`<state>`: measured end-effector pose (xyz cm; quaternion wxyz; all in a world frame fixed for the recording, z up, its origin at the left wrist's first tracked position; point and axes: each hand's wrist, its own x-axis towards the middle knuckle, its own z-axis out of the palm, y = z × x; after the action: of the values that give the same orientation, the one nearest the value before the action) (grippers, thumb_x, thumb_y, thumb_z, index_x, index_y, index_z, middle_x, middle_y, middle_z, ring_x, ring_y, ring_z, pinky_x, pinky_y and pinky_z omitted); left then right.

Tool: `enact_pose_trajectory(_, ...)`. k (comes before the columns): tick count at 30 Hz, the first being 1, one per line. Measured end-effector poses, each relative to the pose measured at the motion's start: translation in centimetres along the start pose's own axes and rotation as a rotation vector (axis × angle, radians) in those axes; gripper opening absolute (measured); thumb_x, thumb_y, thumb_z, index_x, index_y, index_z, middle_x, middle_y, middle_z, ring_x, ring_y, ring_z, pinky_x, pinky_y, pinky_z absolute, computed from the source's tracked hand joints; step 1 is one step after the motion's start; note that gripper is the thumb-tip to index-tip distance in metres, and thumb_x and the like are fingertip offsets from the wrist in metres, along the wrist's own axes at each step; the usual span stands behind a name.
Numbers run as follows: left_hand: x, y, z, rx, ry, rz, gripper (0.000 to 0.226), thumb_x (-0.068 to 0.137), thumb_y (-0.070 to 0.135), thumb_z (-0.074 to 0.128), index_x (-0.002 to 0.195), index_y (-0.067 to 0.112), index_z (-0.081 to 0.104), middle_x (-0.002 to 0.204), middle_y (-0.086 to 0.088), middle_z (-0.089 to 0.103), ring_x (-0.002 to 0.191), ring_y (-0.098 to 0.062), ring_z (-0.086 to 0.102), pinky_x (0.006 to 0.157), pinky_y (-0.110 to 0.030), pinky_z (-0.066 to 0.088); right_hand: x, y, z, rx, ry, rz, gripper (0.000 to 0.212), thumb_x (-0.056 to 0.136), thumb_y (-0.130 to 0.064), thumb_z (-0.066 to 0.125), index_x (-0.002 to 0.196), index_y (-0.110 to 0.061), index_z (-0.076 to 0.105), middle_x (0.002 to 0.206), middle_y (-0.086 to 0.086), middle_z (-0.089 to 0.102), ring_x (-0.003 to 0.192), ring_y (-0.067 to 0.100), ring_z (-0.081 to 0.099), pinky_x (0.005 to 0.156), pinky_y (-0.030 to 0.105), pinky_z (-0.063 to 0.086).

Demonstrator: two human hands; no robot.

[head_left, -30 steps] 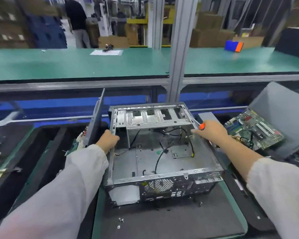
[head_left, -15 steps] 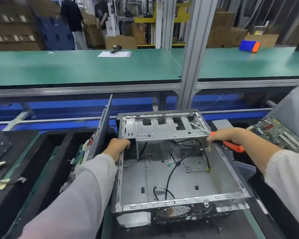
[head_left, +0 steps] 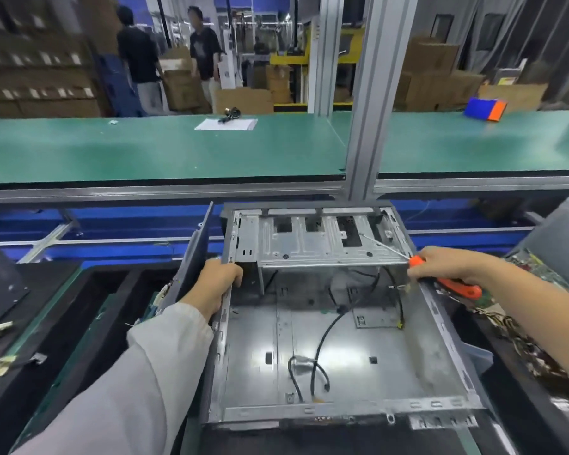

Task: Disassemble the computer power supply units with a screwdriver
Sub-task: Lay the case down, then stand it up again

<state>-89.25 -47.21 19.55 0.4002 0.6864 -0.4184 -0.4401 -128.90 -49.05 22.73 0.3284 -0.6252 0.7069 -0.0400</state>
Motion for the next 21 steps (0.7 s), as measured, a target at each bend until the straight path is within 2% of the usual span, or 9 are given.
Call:
enact_pose_trajectory(2,-0.1,2.0,0.1,-0.04,0.022,0.118,0.023,0.061,-0.006,0.054,0.063,0.01,0.037,0.058,-0.003,0.029,0.055,-0.018,0.026,0.051,-0.026,0.021,-0.6,-0.3,-2.0,-0.002,0.111,-0.068,0.026,0.068,-0.027,0.069,0.076,-0.011,0.05,0.058,0.003,0.057,0.047,0.014,0.05,0.045,0.023,0.04)
enact_pose_trajectory(5,0.0,4.2,0.1,-0.08,0.103,0.235,0.024,0.074,-0.009,0.052,0.072,0.013,0.043,0.066,-0.003,0.04,0.059,-0.017,0.036,0.052,-0.028,0.032,-0.8,-0.4,-4.0,0.021,0.265,-0.15,0.023,0.074,-0.025,0.069,0.075,-0.01,0.051,0.058,0.002,0.058,0.043,0.01,0.053,0.043,0.023,0.043)
enact_pose_trajectory(7,0.2,4.8,0.4,-0.092,0.138,0.344,0.026,0.076,-0.01,0.051,0.08,0.015,0.048,0.075,-0.006,0.049,0.064,-0.018,0.043,0.059,-0.03,0.039,-0.4,-0.2,-4.3,0.0,0.362,-0.201,0.022,0.075,-0.023,0.069,0.078,-0.009,0.052,0.066,0.007,0.061,0.049,0.015,0.057,0.048,0.028,0.047)
enact_pose_trajectory(9,0.3,4.6,1.0,-0.09,0.192,0.447,0.029,0.075,-0.01,0.052,0.088,0.016,0.053,0.077,-0.008,0.05,0.065,-0.018,0.043,0.061,-0.03,0.038,0.3,0.3,-3.8,-0.018,0.461,-0.255,0.023,0.077,-0.021,0.07,0.086,-0.007,0.055,0.079,0.013,0.064,0.064,0.025,0.061,0.06,0.036,0.048)
enact_pose_trajectory(11,0.3,3.5,1.9,-0.108,0.256,0.539,0.043,0.078,-0.009,0.052,0.111,0.017,0.059,0.078,-0.005,0.055,0.064,-0.014,0.044,0.059,-0.025,0.041,1.0,1.2,-2.8,0.052,0.518,-0.332,0.024,0.081,-0.017,0.072,0.096,-0.009,0.056,0.085,0.012,0.064,0.074,0.031,0.061,0.068,0.039,0.047)
enact_pose_trajectory(13,0.4,2.1,2.8,-0.117,0.315,0.62,0.054,0.081,-0.009,0.051,0.13,0.013,0.055,0.08,-0.002,0.059,0.058,-0.008,0.042,0.055,-0.016,0.04,1.3,2.1,-1.6,0.112,0.569,-0.388,0.029,0.083,-0.019,0.071,0.106,-0.017,0.054,0.081,0.003,0.061,0.074,0.026,0.056,0.067,0.037,0.043)
enact_pose_trajectory(16,0.6,-0.1,3.4,-0.155,0.341,0.67,0.061,0.084,-0.011,0.051,0.14,0.013,0.048,0.079,0.005,0.063,0.044,-0.005,0.036,0.046,-0.014,0.037,1.5,3.3,1.0,0.196,0.582,-0.433,0.045,0.086,-0.024,0.069,0.126,-0.027,0.049,0.079,0.003,0.062,0.074,0.022,0.056,0.067,0.033,0.043)
enact_pose_trajectory(19,0.4,-2.1,3.0,-0.124,0.341,0.691,0.066,0.083,-0.011,0.052,0.139,0.024,0.046,0.079,0.018,0.064,0.044,-0.001,0.042,0.047,-0.011,0.041,1.4,3.9,3.7,0.223,0.608,-0.455,0.047,0.086,-0.02,0.07,0.128,-0.021,0.048,0.08,0.005,0.065,0.074,0.024,0.059,0.069,0.035,0.046)
enact_pose_trajectory(21,0.0,-2.9,2.7,-0.11,0.332,0.672,0.068,0.083,-0.01,0.053,0.139,0.028,0.044,0.079,0.021,0.066,0.051,0.001,0.048,0.054,-0.01,0.045,1.0,3.8,4.9,0.213,0.672,-0.454,0.042,0.085,-0.017,0.07,0.123,-0.02,0.05,0.074,0.004,0.061,0.068,0.023,0.056,0.065,0.038,0.045)
